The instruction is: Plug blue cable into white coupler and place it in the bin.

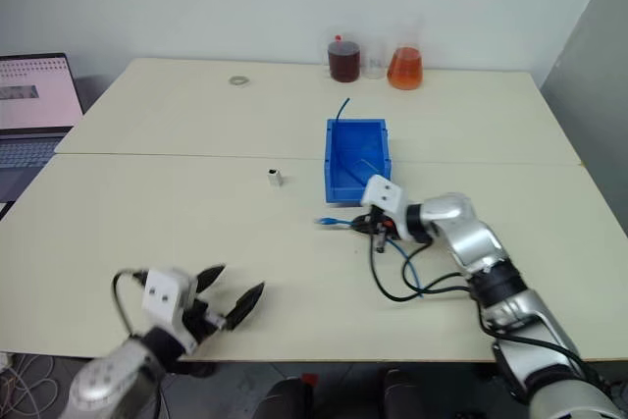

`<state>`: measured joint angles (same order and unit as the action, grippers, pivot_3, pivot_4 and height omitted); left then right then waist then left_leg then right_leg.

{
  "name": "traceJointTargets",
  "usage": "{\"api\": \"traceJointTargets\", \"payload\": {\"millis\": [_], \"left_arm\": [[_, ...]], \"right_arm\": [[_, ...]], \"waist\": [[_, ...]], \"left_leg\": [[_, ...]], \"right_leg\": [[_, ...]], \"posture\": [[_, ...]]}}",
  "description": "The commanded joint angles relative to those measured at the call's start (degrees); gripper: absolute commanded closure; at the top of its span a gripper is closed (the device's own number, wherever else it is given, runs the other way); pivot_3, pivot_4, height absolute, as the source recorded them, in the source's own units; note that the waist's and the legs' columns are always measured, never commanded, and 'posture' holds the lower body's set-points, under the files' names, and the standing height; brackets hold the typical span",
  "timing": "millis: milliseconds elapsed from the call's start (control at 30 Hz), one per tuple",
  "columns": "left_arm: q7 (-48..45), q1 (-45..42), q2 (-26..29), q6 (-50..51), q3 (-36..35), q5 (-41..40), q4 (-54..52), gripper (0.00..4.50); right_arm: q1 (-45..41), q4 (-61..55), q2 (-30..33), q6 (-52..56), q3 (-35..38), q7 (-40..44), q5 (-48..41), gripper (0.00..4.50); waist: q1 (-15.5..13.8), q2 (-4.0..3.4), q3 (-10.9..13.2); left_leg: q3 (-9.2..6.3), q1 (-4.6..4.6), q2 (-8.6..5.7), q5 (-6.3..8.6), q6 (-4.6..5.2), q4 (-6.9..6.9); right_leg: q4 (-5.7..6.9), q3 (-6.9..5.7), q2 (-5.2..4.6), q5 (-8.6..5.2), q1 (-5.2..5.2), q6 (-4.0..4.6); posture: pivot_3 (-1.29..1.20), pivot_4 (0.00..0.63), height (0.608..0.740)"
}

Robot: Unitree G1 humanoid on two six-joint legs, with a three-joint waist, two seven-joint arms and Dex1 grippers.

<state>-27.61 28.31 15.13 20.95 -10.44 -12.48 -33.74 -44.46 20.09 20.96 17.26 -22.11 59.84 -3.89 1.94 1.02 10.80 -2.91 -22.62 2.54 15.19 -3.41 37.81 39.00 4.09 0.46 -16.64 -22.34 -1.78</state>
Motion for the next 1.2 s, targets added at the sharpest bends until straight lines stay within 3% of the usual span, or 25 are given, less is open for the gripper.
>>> {"api": "traceJointTargets", "payload": {"millis": [33, 300, 500, 733, 933, 1000, 1133, 1200], "left_arm": [[5.1, 2.5, -3.9, -4.8, 3.7, 2.5, -3.8, 0.0], [9.7, 1.6, -5.6, -6.1, 4.9, 2.4, -3.6, 0.0], [9.3, 2.6, -4.4, -6.3, 4.6, 1.4, -3.5, 0.0], [9.6, 0.6, -3.7, -5.4, 4.2, 0.4, -3.1, 0.0], [8.5, -0.5, -2.5, -4.9, 4.4, -0.1, -2.8, 0.0], [7.1, -1.6, -0.8, -3.8, 3.3, -1.3, -3.0, 0.0], [-10.6, -17.4, 16.3, 2.8, -0.5, -10.0, 5.6, 0.0], [-16.6, -25.3, 21.3, 1.9, 0.7, -10.8, 13.1, 0.0]], "right_arm": [[-3.4, 3.8, -2.4, -2.3, -1.0, 2.0, 1.1, 4.44], [-4.0, 7.0, -4.3, -3.4, -2.6, 4.6, 2.8, 4.44], [-3.7, 7.7, -4.6, -2.8, -2.1, 4.9, 2.9, 3.24], [-2.9, 6.4, -3.8, -2.1, -1.3, 4.8, 2.5, 1.37], [-1.3, 2.8, -2.8, -0.2, -0.5, 4.5, 2.1, 0.1], [-0.7, 0.4, -1.9, 1.0, 0.4, 3.9, 1.7, 0.02], [3.2, -15.9, 6.4, 15.0, 8.9, 8.2, -8.0, 0.02], [5.3, -21.6, 9.3, 19.9, 12.5, 8.4, -12.2, 0.02]], "waist": [[0.0, -0.01, 0.0], [0.8, -0.01, 0.0], [1.5, -0.01, 0.0], [1.5, -0.01, 0.0], [1.4, -0.01, 0.0], [1.3, -0.01, 0.0], [0.0, -0.11, 0.1], [-1.2, -0.3, 0.2]], "left_leg": [[-0.01, -0.01, -0.05, 0.0, 0.0, 0.0], [0.15, -0.07, -0.3, 0.21, 0.13, 0.0], [0.09, -0.01, -0.11, 0.21, 0.14, 0.0], [0.02, -0.02, -0.01, 0.21, 0.14, 0.0], [0.02, 0.0, -0.02, 0.21, 0.14, 0.03], [-0.01, 0.0, -0.01, 0.21, 0.13, 0.03], [-0.25, -0.07, -0.02, 0.19, 0.12, 0.09], [-0.47, -0.18, -0.05, 0.15, 0.11, 0.11]], "right_leg": [[-0.01, -0.01, 0.0, 0.0, 0.01, 0.0], [-0.1, 0.03, -0.09, -0.01, -0.05, 0.0], [0.0, 0.02, 0.17, -0.03, -0.07, 0.04], [0.02, 0.0, 0.3, -0.05, -0.06, 0.07], [0.04, 0.01, 0.3, -0.04, -0.04, 0.07], [0.07, -0.02, 0.32, -0.05, -0.04, 0.07], [0.2, -0.17, 0.36, -0.08, -0.09, 0.13], [0.38, -0.47, 0.42, -0.1, -0.19, 0.22]], "posture": [[0.0, 0.15, 0.74], [0.0, 0.15, 0.74], [0.0, 0.15, 0.74], [0.0, 0.15, 0.74], [0.0, 0.15, 0.74], [0.0, 0.15, 0.74], [0.0, 0.15, 0.74], [0.0, 0.15, 0.74]]}}
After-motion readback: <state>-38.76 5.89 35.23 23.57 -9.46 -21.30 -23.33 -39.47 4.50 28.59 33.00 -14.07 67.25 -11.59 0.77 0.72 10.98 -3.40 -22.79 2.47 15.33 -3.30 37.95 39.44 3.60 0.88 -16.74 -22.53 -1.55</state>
